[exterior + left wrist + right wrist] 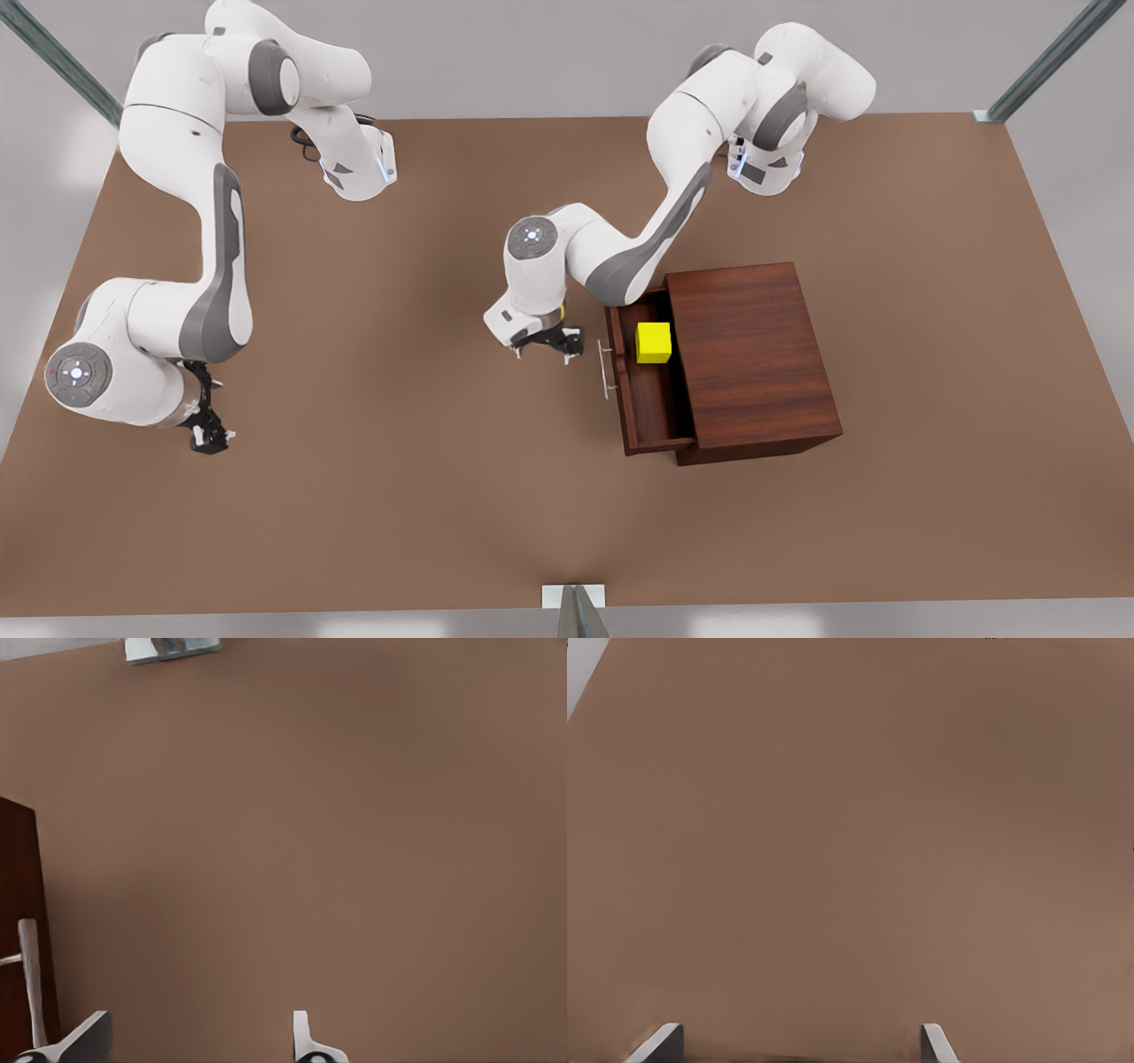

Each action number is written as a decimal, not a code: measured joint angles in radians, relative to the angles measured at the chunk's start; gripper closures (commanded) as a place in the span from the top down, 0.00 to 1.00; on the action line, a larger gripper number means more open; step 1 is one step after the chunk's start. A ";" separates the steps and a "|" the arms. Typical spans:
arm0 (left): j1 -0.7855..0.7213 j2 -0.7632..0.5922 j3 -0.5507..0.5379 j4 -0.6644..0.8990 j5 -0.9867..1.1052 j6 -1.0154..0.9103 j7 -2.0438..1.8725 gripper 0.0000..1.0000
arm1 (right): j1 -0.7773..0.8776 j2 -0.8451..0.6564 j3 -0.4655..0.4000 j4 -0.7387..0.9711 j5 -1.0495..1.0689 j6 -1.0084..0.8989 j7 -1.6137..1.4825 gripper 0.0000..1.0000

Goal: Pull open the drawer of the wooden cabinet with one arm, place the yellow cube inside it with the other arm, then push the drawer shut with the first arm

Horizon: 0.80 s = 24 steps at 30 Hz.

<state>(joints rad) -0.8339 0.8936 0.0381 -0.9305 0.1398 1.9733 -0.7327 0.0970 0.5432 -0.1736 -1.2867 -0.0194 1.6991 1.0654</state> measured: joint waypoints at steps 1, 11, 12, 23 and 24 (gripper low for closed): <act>-0.001 0.012 0.008 -0.003 0.014 0.038 -0.039 1.00 | 0.001 0.003 0.000 0.000 0.000 -0.010 -0.059 1.00; 0.007 0.000 0.018 -0.174 0.138 0.151 -0.277 1.00 | 0.000 0.006 -0.001 0.003 0.001 -0.052 -0.500 1.00; 0.019 -0.007 0.018 -0.188 0.139 0.152 -0.288 1.00 | 0.001 0.006 -0.001 0.003 0.001 -0.053 -0.531 1.00; 0.085 -0.097 0.008 -0.322 0.110 0.127 -0.317 1.00 | 0.004 0.010 0.001 0.003 -0.001 -0.059 -0.782 1.00; 0.085 -0.097 0.007 -0.325 0.102 0.123 -0.317 1.00 | 0.004 0.011 0.001 0.003 -0.001 -0.060 -0.797 1.00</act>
<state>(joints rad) -0.7488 0.7965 0.0455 -1.2553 0.2416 2.0961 -1.0493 0.1009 0.5541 -0.1731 -1.2836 -0.0207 1.6395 0.2684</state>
